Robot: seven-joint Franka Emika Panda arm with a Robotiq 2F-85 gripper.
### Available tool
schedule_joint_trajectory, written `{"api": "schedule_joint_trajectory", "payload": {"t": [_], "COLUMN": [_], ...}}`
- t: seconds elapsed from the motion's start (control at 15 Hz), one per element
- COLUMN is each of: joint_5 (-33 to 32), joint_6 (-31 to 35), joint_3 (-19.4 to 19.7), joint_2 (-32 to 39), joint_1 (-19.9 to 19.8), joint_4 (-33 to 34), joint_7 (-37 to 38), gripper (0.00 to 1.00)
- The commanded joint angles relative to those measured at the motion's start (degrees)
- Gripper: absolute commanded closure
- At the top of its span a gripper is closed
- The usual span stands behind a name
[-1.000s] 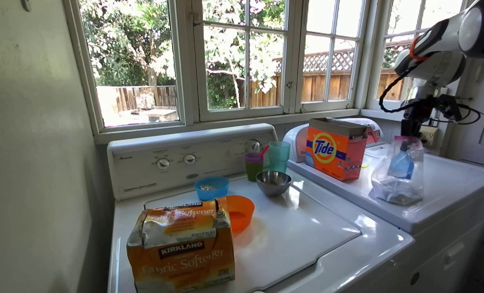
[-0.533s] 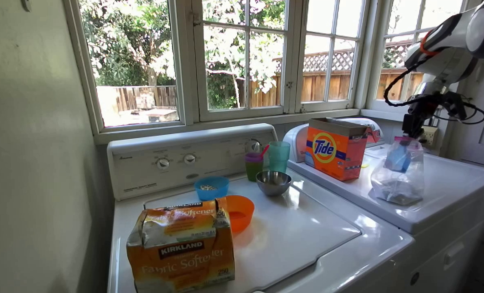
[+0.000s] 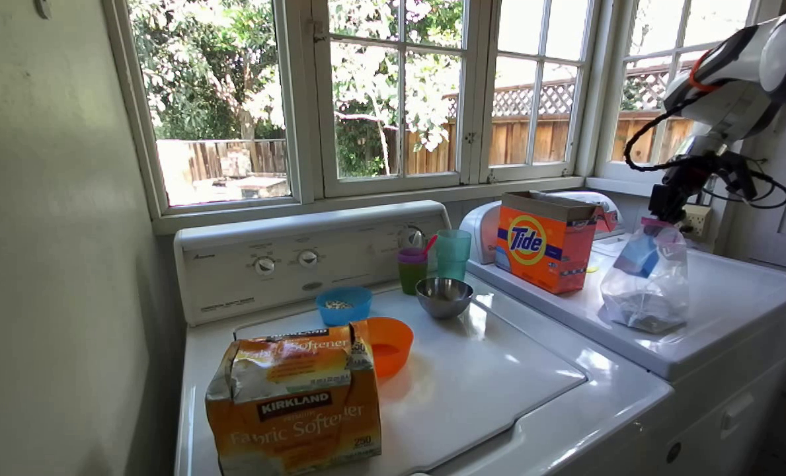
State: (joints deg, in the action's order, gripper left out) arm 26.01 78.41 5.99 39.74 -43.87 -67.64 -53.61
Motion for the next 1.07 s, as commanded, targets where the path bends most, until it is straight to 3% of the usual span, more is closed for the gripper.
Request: {"api": "schedule_joint_trajectory", "payload": {"t": [0.0, 0.2, 0.27, 0.4, 0.47, 1.0], "joint_5": [2.34, 1.36, 1.03, 1.03, 1.03, 0.51], "joint_6": [-3.14, -1.35, -0.55, -0.55, -0.55, -7.98], "joint_3": [-1.55, -0.58, -0.55, -0.55, -0.55, -1.32], "joint_2": [2.05, 0.95, 0.40, 0.40, 0.40, 2.11], "joint_1": [-2.50, -1.47, -1.47, -1.38, -1.34, -3.37], "joint_4": [3.54, 2.08, 0.92, 1.00, 1.01, 5.73], "joint_7": [1.19, 1.43, 0.11, 0.40, 0.46, 1.12], "gripper": [0.98, 0.98, 0.92, 0.92, 0.98, 0.98]}}
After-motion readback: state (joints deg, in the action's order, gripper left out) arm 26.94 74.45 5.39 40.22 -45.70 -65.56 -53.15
